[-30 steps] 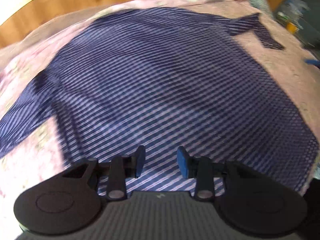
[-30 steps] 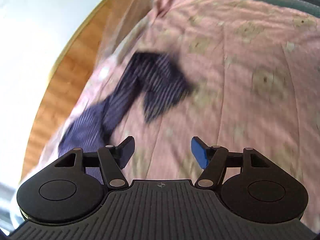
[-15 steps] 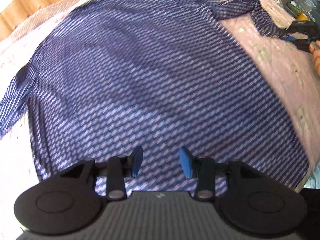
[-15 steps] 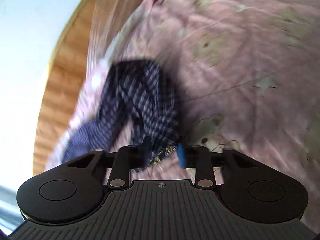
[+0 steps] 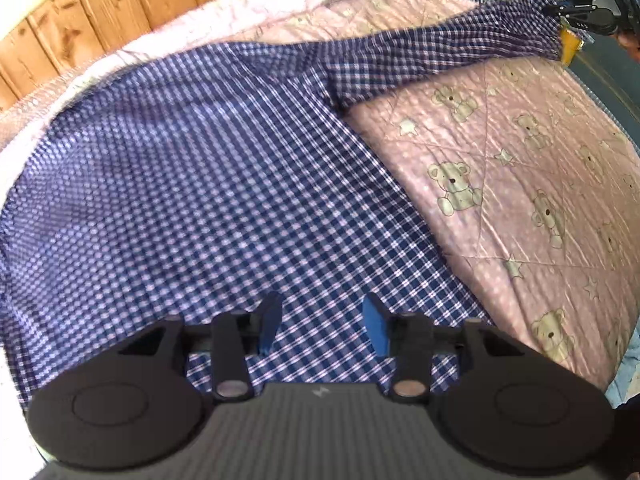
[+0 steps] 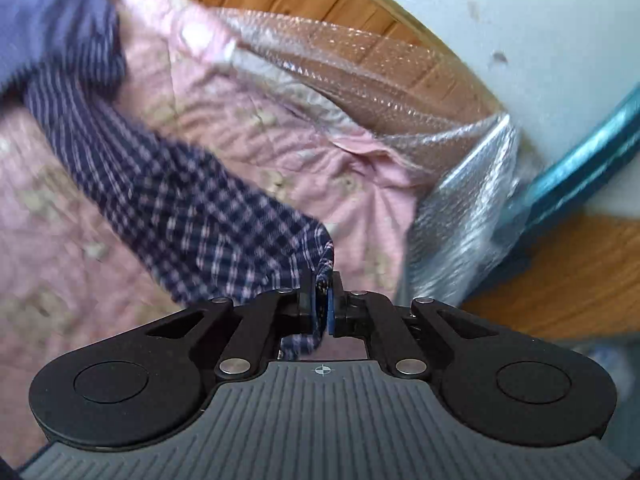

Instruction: Fold clothes

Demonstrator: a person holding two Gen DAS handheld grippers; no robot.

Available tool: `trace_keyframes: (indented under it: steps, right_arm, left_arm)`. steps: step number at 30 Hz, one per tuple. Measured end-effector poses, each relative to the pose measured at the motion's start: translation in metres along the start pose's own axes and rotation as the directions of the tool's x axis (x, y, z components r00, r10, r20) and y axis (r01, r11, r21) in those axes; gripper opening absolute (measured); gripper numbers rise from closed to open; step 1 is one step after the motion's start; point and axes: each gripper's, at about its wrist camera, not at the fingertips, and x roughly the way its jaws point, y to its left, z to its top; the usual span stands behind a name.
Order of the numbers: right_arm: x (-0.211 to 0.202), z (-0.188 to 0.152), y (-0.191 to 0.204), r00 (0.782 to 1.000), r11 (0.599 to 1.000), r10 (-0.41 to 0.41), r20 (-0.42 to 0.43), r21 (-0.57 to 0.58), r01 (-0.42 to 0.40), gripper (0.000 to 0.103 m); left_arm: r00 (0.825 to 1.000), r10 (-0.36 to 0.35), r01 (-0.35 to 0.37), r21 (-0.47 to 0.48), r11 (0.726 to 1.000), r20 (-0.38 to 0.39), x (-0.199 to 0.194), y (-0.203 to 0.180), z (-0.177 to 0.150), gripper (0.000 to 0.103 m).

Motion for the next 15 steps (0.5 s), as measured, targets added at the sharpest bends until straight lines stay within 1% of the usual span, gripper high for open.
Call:
trace_keyframes:
  steps: [2,3,4,5,6,8,9,10,11,12,13,14,15]
  right_arm:
    - [0.006,-0.009,0.005,0.995,0.996,0.087,-0.052,0.027,-0.086,0.003]
    - [0.009,-0.014,0.007,0.987,0.99,0.138,-0.079,0.052,-0.134,0.003]
    - [0.011,-0.022,0.004,0.977,0.974,0.197,-0.076,0.132,-0.186,0.003]
    - [0.012,-0.031,-0.002,0.965,0.943,0.258,-0.056,0.234,-0.238,0.003]
    - [0.013,-0.042,-0.009,0.953,0.9,0.302,-0.025,0.336,-0.277,0.003]
    - [0.01,-0.066,-0.027,0.929,0.78,0.365,0.058,0.526,-0.34,0.003]
    - [0.006,-0.073,-0.032,0.918,0.723,0.382,0.104,0.586,-0.367,0.003]
    - [0.002,-0.08,-0.037,0.907,0.666,0.394,0.149,0.633,-0.393,0.003]
    - [-0.004,-0.083,-0.039,0.899,0.626,0.398,0.182,0.663,-0.411,0.003]
    - [-0.011,-0.082,-0.036,0.895,0.606,0.396,0.207,0.674,-0.423,0.003]
    - [-0.024,-0.075,-0.028,0.883,0.595,0.403,0.242,0.663,-0.454,0.002]
    - [-0.039,-0.066,-0.017,0.864,0.586,0.415,0.283,0.644,-0.492,0.002]
    - [-0.053,-0.058,-0.007,0.844,0.576,0.427,0.323,0.623,-0.53,0.002]
  left_arm:
    - [1.0,0.001,-0.001,0.011,1.0,0.0,0.004,-0.004,0.003,0.045]
    - [1.0,0.001,-0.001,0.006,1.0,-0.001,0.006,-0.004,0.004,0.045]
    - [1.0,0.001,-0.001,-0.002,1.0,-0.004,0.008,-0.002,0.004,0.045]
    - [1.0,0.001,-0.001,-0.01,1.0,-0.006,0.01,-0.001,0.005,0.046]
    - [1.0,0.001,-0.002,-0.018,1.0,-0.008,0.012,0.0,0.006,0.046]
    - [1.0,-0.001,0.001,-0.054,0.999,-0.014,0.017,0.003,0.008,0.046]
    - [1.0,-0.002,0.001,-0.071,0.997,-0.012,0.017,0.004,0.011,0.046]
    - [1.0,-0.022,0.022,-0.094,0.995,0.002,0.015,0.003,0.017,0.046]
    - [0.999,-0.046,0.048,-0.118,0.992,0.018,0.013,0.002,0.024,0.047]
    - [0.995,-0.085,0.09,-0.151,0.984,0.043,0.011,0.001,0.033,0.053]
    - [0.989,-0.13,0.142,-0.187,0.972,0.076,0.01,-0.002,0.043,0.057]
    - [0.978,-0.174,0.195,-0.222,0.955,0.111,0.009,-0.004,0.054,0.063]
    - [0.965,-0.217,0.249,-0.255,0.934,0.147,0.009,-0.007,0.065,0.066]
